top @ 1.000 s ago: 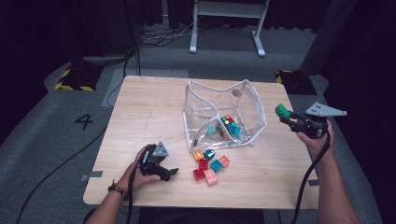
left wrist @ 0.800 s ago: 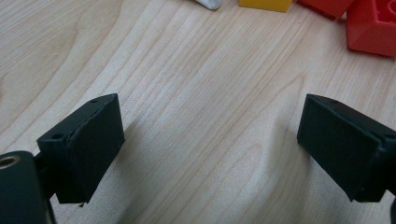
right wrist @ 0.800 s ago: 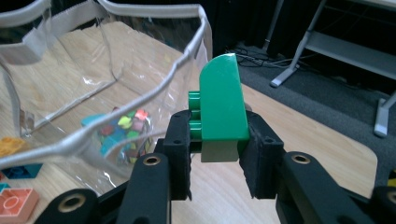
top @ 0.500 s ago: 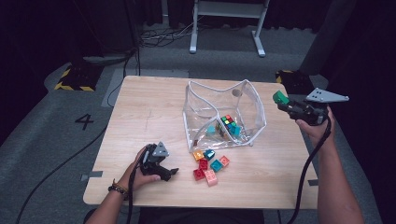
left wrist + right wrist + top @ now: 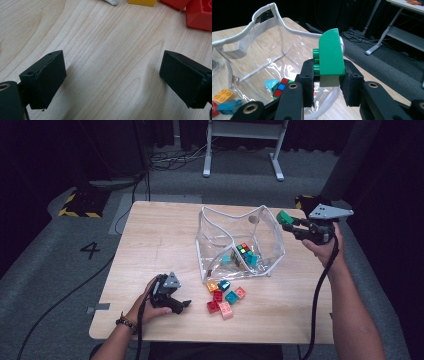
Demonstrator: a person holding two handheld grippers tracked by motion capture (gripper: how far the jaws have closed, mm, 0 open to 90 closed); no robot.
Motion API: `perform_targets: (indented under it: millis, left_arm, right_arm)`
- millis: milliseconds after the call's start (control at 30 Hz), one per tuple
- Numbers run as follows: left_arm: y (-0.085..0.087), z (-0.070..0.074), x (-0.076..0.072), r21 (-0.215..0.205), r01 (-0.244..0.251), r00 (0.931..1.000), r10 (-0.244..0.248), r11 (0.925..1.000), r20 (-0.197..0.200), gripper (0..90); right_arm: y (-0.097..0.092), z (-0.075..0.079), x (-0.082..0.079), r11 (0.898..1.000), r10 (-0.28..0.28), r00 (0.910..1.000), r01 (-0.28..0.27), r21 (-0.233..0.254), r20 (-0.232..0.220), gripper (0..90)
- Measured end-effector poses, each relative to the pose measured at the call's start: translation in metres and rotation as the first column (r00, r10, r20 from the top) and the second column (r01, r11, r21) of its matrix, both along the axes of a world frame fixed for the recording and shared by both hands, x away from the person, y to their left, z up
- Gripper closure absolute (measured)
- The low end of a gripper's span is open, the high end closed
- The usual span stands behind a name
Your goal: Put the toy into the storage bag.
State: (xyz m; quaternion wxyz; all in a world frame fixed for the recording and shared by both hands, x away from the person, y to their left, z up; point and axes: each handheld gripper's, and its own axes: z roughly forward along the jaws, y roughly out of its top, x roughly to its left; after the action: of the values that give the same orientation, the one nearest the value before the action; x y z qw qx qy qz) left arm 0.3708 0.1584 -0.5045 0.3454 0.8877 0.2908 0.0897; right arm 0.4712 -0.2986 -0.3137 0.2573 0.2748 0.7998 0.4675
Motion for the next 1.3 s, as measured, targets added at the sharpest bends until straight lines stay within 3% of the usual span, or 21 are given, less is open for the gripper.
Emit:
perform_targets:
  millis: [300, 467, 700, 833, 1067, 1233, 1300]
  left_arm:
    - [0.000, 0.000, 0.000, 0.001, 0.000, 1.0000, 0.000, 1.0000, 0.003, 7.1]
    - [0.000, 0.000, 0.000, 0.001, 0.000, 1.0000, 0.000, 1.0000, 0.002, 7.1]
    - [0.000, 0.000, 0.000, 0.005, 0.003, 1.0000, -0.003, 1.0000, 0.003, 7.1]
    - [0.000, 0.000, 0.000, 0.005, 0.003, 1.0000, -0.003, 1.0000, 0.003, 7.1]
    - [0.000, 0.000, 0.000, 0.004, 0.003, 1.0000, -0.003, 1.0000, 0.000, 7.1]
    - [0.000, 0.000, 0.000, 0.003, 0.002, 1.0000, -0.002, 1.0000, 0.002, 7.1]
    - [0.000, 0.000, 0.000, 0.003, 0.002, 1.0000, -0.002, 1.0000, 0.003, 7.1]
  right_arm:
    - [0.028, 0.004, 0.016, 0.999, 0.052, 0.9982, -0.053, -0.008, -0.028, 66.5]
    - [0.049, 0.000, 0.025, 0.993, 0.093, 0.9940, -0.097, -0.067, -0.057, 66.4]
    - [0.068, -0.006, 0.037, 0.985, 0.130, 0.9846, -0.142, -0.099, -0.116, 66.4]
    - [0.077, -0.008, 0.042, 0.979, 0.141, 0.9819, -0.157, -0.127, -0.126, 66.4]
    - [0.094, -0.013, 0.048, 0.964, 0.179, 0.9699, -0.207, -0.168, -0.165, 66.3]
    - [0.099, -0.016, 0.048, 0.942, 0.194, 0.9615, -0.238, -0.236, -0.195, 66.3]
    - [0.099, -0.017, 0.048, 0.929, 0.204, 0.9554, -0.258, -0.266, -0.213, 66.3]
